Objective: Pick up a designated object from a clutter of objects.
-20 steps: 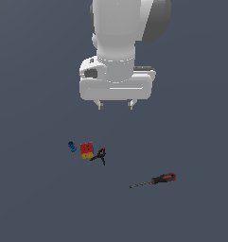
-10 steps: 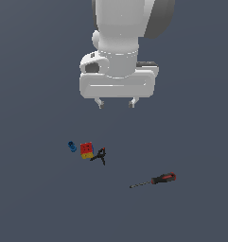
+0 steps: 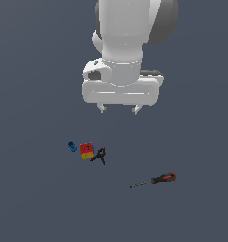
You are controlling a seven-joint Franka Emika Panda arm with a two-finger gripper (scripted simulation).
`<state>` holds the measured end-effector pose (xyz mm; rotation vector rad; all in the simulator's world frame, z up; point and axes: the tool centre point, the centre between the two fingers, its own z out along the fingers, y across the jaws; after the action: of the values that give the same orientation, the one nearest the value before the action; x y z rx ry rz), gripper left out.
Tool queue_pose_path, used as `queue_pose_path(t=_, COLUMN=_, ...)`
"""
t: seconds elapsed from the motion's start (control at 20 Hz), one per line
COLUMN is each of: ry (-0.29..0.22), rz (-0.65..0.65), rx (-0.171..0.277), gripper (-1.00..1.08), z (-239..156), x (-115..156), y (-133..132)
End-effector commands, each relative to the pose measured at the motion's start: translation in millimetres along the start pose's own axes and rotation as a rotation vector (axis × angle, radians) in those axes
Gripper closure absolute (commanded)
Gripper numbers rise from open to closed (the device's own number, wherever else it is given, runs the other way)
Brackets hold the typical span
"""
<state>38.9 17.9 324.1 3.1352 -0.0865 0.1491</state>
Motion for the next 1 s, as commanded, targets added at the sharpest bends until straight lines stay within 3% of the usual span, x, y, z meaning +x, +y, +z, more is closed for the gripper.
queue_pose_path(t=0.0, ry=-0.003, rz=0.038, rx=0.002, gripper=-0.92, z=5.7, x=6.0, y=-4.3)
queue_pose_path(t=0.95, ry=-0.037, rz=0.455, rx=0.004, gripper=-0.92, z=77.1, x=61.6, y=-53.8)
